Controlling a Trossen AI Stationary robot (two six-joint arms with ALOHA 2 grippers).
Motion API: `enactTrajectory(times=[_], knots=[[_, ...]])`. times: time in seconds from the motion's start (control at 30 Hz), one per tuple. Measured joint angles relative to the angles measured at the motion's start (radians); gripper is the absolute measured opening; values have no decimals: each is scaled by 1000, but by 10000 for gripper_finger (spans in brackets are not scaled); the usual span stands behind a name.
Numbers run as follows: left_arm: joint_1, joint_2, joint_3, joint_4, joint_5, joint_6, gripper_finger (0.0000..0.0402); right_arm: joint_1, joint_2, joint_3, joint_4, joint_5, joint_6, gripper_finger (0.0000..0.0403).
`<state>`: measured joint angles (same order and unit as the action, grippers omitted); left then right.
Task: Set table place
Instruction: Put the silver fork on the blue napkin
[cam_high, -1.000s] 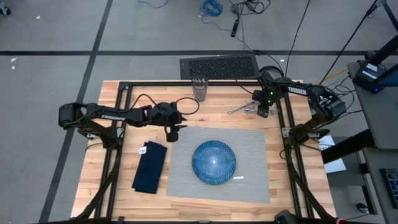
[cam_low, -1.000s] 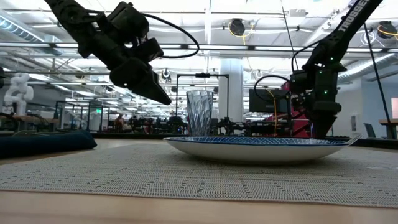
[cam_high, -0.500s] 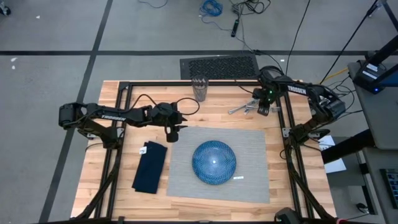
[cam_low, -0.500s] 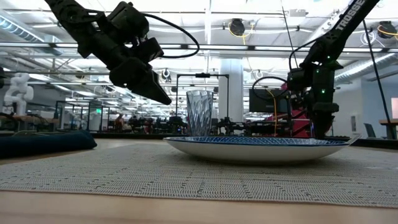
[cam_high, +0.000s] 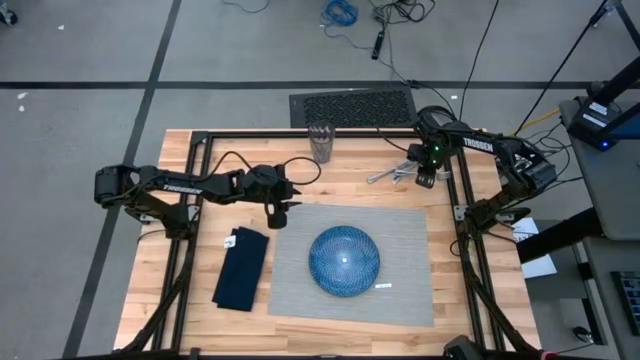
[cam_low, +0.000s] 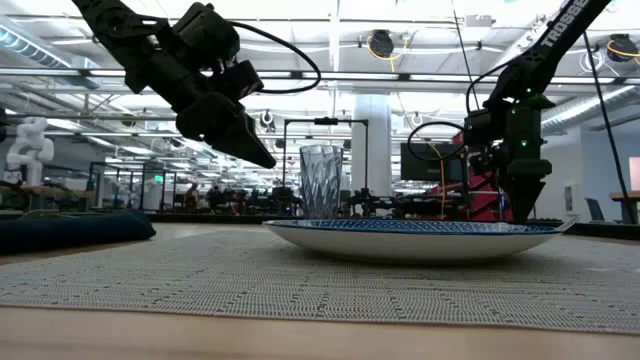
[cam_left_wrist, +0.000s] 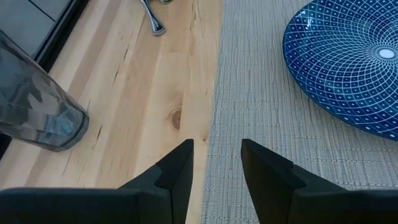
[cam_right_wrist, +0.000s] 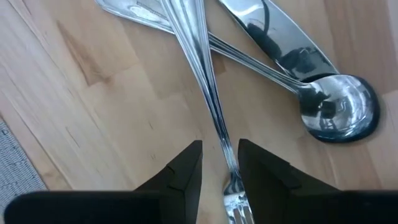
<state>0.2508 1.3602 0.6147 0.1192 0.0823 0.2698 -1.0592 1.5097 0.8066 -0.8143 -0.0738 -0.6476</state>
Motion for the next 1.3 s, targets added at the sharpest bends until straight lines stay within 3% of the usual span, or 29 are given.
enactTrajectory(times=[0.5,0.6,0.7,0.8,1.13,1.3], knots=[[0,0,0,0,0,0,121,5,-6,-96,115,16,-31,88],[0,0,0,1,0,-1,121,26,-5,-97,115,30,-54,67],[-3,0,0,0,0,-1,121,50,-5,-97,108,50,-77,21],[-4,0,-1,0,0,-1,121,67,-5,-97,100,56,-84,9],[-4,0,-2,0,0,-1,121,212,-19,-100,29,210,-74,2],[-4,0,-2,0,1,-1,121,291,-72,-103,-32,229,-59,1]])
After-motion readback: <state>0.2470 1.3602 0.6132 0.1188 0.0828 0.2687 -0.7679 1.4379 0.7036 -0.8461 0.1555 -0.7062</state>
